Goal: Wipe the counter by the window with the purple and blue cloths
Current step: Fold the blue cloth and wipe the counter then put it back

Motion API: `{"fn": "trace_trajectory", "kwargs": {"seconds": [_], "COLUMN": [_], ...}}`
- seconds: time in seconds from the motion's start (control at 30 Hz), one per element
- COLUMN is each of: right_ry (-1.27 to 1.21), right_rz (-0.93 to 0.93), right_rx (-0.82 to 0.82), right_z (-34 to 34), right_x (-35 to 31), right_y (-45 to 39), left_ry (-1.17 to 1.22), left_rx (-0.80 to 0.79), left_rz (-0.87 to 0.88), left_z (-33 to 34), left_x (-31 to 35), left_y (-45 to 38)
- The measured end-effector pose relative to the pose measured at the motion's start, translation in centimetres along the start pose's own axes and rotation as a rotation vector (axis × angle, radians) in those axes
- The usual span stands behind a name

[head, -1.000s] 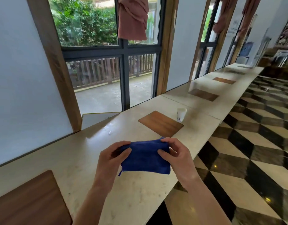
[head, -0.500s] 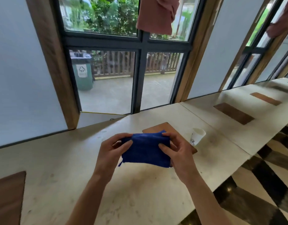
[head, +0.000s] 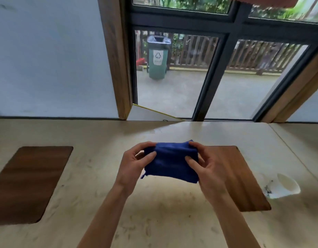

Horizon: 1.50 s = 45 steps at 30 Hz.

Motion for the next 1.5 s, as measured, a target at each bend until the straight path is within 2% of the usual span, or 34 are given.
{"fn": "trace_trajectory", "kwargs": {"seconds": [0.13,0.4,0.6,0.77,0.87,0.97,1.03,1.13,1.27,1.4,1.5], "right_ry": [0.003,0.022,-0.052,-0.019,0.058,0.209,0.383,0.654,0.974,1.204,1.336], "right_rz": [0.034,0.181,0.368,0.471,0.542,0.615,0.655,0.715,0.644,0.584,0.38], "right_rx": [-0.088,-0.23,-0.301,-0.307,-0.288,-0.249,-0.264,-0.301,-0.381,-0.416,-0.439], "right_z": [-2.3,-3.9,-4.0,-4.0,-3.8,-3.7,-3.7,-4.2,-3.9,-3.5,-1.1], "right_x": [-0.1,3.2,9.2,16.0,19.7,23.0,24.7,25.8,25.7,24.8,24.5], "right_y": [-2.7,-5.9,-8.5,-10.0,-10.0,-8.9,-7.7,-5.4,-3.5,-4.3,-5.4], "left_ry": [0.003,0.038,0.06,-0.058,-0.194,-0.39,-0.531,-0.789,-1.177,-1.048,-1.172], "left_rx": [0.071,0.11,0.075,0.056,-0.013,-0.143,-0.203,-0.258,-0.364,-0.26,-0.052], "left_rz": [-0.042,-0.171,-0.229,-0.325,-0.45,-0.603,-0.64,-0.617,-0.582,-0.578,-0.453], "left_z": [2.4,4.5,2.9,1.3,0.4,0.1,0.3,0.4,-0.6,-4.2,-8.7], "left_x": [-0.9,-4.3,-9.7,-16.3,-20.6,-24.2,-25.9,-27.6,-29.1,-28.8,-28.2], "left_y": [-1.0,-1.8,-3.6,-5.4,-5.7,-4.9,-4.0,-2.1,0.2,-1.0,-3.9]}}
Point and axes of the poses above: each hand's wrist, its own y-axis away from the middle knuckle, its own z-axis out of the palm, x = y × z, the point moved 3 cm from there along -y, towards the middle knuckle, and after that the axes turned 13 degrees about -y, right-handed, at the moved point
